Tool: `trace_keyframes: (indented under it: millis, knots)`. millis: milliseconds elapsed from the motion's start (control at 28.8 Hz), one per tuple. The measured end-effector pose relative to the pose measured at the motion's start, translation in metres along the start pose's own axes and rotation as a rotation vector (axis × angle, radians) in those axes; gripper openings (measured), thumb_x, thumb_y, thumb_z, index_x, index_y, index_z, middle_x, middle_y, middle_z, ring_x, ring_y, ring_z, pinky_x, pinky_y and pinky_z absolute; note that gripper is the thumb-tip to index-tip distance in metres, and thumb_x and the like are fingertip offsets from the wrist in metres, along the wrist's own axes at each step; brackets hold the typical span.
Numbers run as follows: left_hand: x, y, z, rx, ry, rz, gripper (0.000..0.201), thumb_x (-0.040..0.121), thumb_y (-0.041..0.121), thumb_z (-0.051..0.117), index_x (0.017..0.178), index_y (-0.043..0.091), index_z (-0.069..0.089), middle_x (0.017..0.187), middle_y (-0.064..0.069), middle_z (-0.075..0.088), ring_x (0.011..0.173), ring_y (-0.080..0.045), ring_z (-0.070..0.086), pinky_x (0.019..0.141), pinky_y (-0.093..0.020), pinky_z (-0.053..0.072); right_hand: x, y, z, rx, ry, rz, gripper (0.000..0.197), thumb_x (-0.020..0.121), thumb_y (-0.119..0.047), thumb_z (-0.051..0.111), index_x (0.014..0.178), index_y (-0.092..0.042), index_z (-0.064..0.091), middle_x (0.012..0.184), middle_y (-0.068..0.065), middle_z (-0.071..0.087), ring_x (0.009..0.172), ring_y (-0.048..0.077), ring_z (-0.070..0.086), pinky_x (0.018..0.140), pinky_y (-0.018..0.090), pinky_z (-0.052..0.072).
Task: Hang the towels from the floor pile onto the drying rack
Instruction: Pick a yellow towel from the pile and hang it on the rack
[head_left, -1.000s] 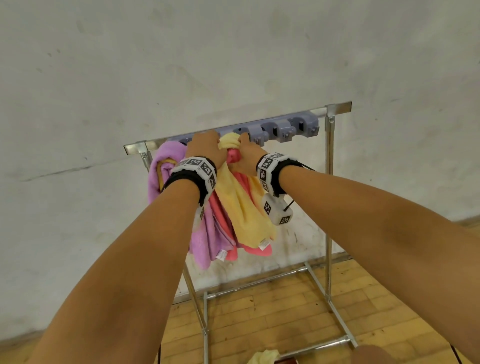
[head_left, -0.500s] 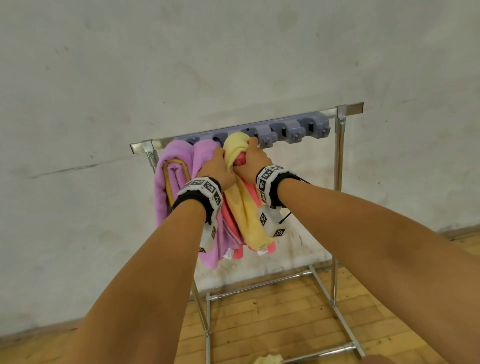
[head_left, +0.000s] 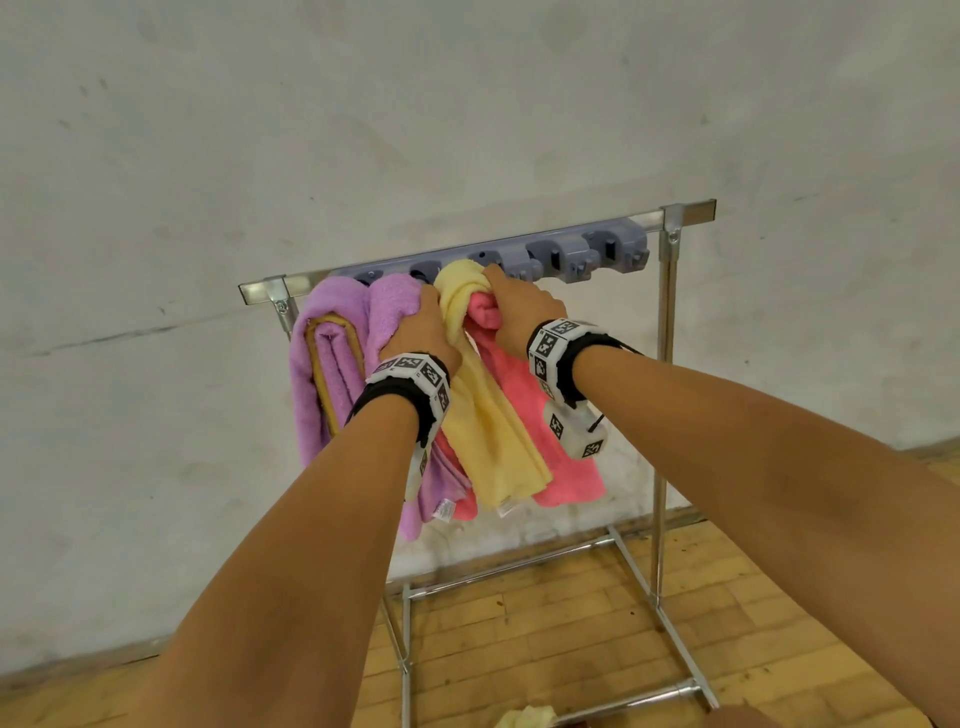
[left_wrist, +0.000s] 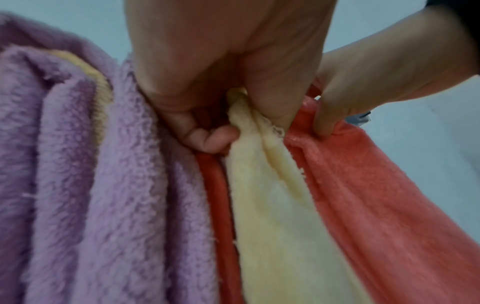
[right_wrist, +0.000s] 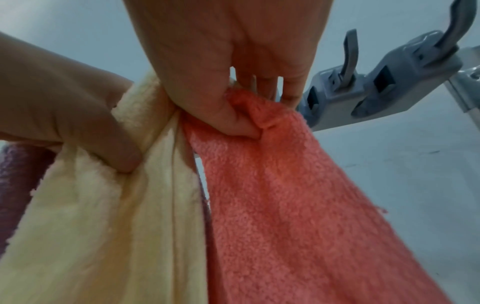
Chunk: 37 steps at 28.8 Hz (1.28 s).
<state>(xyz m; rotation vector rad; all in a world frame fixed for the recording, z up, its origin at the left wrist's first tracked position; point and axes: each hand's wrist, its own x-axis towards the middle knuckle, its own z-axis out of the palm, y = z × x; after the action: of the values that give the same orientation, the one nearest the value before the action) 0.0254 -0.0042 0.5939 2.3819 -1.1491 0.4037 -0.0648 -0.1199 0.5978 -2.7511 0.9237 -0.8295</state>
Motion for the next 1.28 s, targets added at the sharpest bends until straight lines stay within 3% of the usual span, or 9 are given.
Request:
trace_keyframes:
  millis: [104,208,278,382,521,694,798,903,1284]
  knots:
    - [-0.002,0.004,-0.003,0.015,-0.006,-0.022,0.061,0.083,0.014,0.065,0.137,0.011,0.038,0.111,-0.018,0.063,0.099,-0.039,0.063,0.082,-0.045,0.052,-0.007,0.0,-0.005,0.002,0.018,0.0,0.055,0.091,-0.031,0.059,0.138,-0.019,0.033,0.111,0.008,0.06,0.095,0.033,0.062,0.072,0.039,0.042]
    - [0.003,0.008,-0.012,0.002,-0.009,0.016,0.049,0.079,0.031,0.067,0.12,0.006,0.056,0.109,-0.014,0.065,0.098,-0.032,0.064,0.077,-0.035,0.05,-0.014,-0.006,-0.007,0.093,-0.041,-0.004,0.056,0.09,-0.026,0.059,0.137,-0.011,0.031,0.106,0.013,0.059,0.09,0.035,0.061,0.068,0.039,0.044]
    - [0.004,0.01,-0.018,-0.091,-0.057,0.007,0.061,0.071,0.042,0.066,0.117,0.002,0.061,0.11,-0.016,0.067,0.097,-0.031,0.066,0.077,-0.033,0.055,-0.016,-0.012,-0.006,0.148,-0.121,-0.019,0.065,0.086,-0.02,0.065,0.137,-0.003,0.027,0.103,0.017,0.058,0.09,0.036,0.062,0.066,0.038,0.046]
    - [0.002,0.01,-0.027,-0.222,-0.118,-0.011,0.062,0.071,0.032,0.073,0.123,0.005,0.053,0.101,-0.013,0.066,0.084,-0.028,0.068,0.064,-0.035,0.059,-0.015,-0.018,-0.013,0.154,-0.168,-0.002,0.082,0.076,-0.018,0.076,0.138,0.001,0.025,0.103,0.016,0.058,0.088,0.034,0.063,0.063,0.035,0.047]
    - [-0.009,0.013,-0.042,-0.262,-0.17,0.028,0.06,0.075,0.025,0.076,0.125,0.012,0.045,0.107,-0.012,0.061,0.09,-0.031,0.066,0.073,-0.048,0.06,-0.017,-0.022,-0.029,0.158,-0.137,-0.022,0.08,0.077,-0.025,0.075,0.137,0.0,0.029,0.107,0.015,0.061,0.092,0.031,0.064,0.063,0.034,0.048]
    - [-0.021,0.02,-0.056,-0.239,-0.099,0.042,0.057,0.08,0.02,0.073,0.129,0.011,0.046,0.093,-0.005,0.052,0.092,-0.028,0.064,0.079,-0.042,0.058,-0.03,-0.024,-0.042,0.149,-0.1,-0.03,0.067,0.08,-0.024,0.071,0.133,-0.004,0.035,0.102,0.013,0.062,0.083,0.026,0.061,0.056,0.032,0.045]
    - [-0.033,0.024,-0.051,-0.234,-0.071,0.072,0.043,0.081,0.018,0.069,0.119,0.011,0.049,0.077,-0.002,0.054,0.074,-0.025,0.058,0.065,-0.035,0.052,-0.047,-0.021,-0.038,0.158,-0.095,-0.004,0.061,0.081,-0.021,0.068,0.132,-0.006,0.038,0.103,0.011,0.06,0.083,0.027,0.061,0.054,0.03,0.043]
    - [-0.049,0.025,-0.031,-0.232,-0.102,0.114,0.033,0.082,0.018,0.064,0.112,0.015,0.052,0.082,-0.007,0.063,0.069,-0.024,0.059,0.058,-0.031,0.048,-0.066,-0.011,-0.02,0.184,-0.092,0.041,0.054,0.082,-0.023,0.068,0.127,-0.007,0.042,0.107,0.011,0.058,0.088,0.029,0.06,0.063,0.033,0.047]
    - [-0.114,-0.004,0.161,-0.192,-0.398,0.062,0.022,0.082,0.022,0.063,0.104,0.02,0.066,0.101,-0.001,0.067,0.094,-0.025,0.063,0.088,-0.037,0.053,-0.155,0.073,0.14,0.211,-0.284,0.247,0.039,0.085,-0.024,0.065,0.119,-0.009,0.052,0.112,0.012,0.061,0.095,0.031,0.062,0.08,0.042,0.055]
